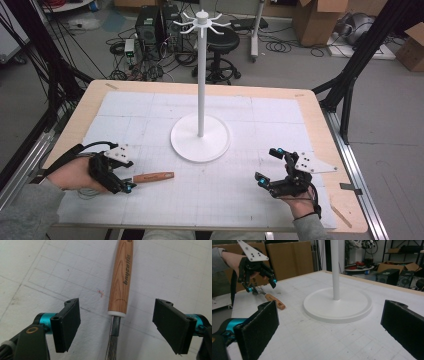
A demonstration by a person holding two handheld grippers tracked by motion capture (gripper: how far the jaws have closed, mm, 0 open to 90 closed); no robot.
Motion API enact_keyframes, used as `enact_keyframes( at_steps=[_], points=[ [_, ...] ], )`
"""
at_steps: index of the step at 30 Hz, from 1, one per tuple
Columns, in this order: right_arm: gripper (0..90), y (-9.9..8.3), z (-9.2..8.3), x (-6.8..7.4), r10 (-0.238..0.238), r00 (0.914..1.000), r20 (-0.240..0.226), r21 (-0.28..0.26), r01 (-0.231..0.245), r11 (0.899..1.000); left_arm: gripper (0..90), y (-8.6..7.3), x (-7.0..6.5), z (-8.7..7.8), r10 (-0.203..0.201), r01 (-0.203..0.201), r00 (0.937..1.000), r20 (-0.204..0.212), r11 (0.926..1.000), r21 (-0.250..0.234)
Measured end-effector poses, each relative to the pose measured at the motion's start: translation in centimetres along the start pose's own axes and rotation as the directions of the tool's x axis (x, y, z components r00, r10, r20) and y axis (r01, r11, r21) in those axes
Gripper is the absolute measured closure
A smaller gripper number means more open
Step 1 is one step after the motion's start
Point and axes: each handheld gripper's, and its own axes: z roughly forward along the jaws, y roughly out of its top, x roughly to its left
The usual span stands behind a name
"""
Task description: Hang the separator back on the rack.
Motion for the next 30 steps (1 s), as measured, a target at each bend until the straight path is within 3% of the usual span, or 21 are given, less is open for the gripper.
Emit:
enact_keyframes(
  at_steps=[3,7,13,15,30],
  points=[
    [0.7,0.0,0.0,0.0,-0.002,1.0,-0.001,0.002,0.002,1.0,23.4,0.0,0.0,0.1,0.017,-0.017,0.9999,-0.001,0.9997,0.02],
    [0.7,-0.1,0.0,0.0,0.004,1.0,0.0,0.006,-0.004,1.0,24.1,0.0,0.0,0.2,0.006,-0.006,1.0,0.002,0.9998,0.021],
    [0.7,-0.1,0.1,0.0,0.001,1.0,-0.003,0.003,-0.001,1.0,30.6,0.4,-0.2,0.6,0.038,-0.039,0.9992,0.007,0.997,0.067],
    [0.7,-0.1,0.1,0.0,0.002,1.0,-0.002,0.006,-0.002,1.0,32.4,0.4,-0.3,0.7,0.032,-0.032,0.9995,0.007,0.9972,0.068],
    [0.7,-0.1,0.0,0.0,0.0,1.0,-0.002,0.005,0.0,1.0,43.7,0.5,-0.2,2.0,0.065,-0.065,0.9979,0.004,0.9851,0.159]
  ],
)
